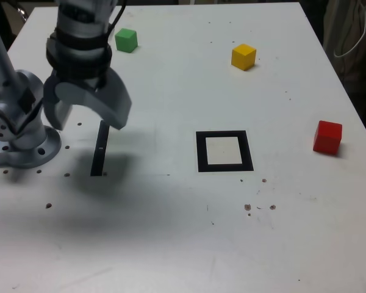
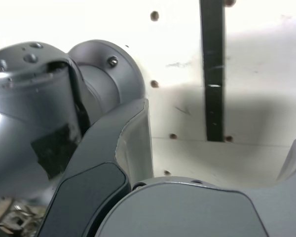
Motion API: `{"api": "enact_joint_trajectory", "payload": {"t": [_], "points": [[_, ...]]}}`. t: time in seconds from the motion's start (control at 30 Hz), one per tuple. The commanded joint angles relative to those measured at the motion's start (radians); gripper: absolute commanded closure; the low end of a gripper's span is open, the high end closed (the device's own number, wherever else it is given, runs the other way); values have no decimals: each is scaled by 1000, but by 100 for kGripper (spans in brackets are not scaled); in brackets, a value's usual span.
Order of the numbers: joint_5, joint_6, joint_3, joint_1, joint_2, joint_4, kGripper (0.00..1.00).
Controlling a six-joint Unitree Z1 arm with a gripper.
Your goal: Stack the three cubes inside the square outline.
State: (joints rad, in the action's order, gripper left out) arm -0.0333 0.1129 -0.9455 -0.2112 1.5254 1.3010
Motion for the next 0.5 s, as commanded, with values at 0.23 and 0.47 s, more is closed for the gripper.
{"api": "enact_joint_trajectory", "payload": {"t": [0.23, 0.47], "points": [[-24, -15, -343, -2, 137, 154, 5], [-25, -60, -646, -2, 313, 198, 3]]}}
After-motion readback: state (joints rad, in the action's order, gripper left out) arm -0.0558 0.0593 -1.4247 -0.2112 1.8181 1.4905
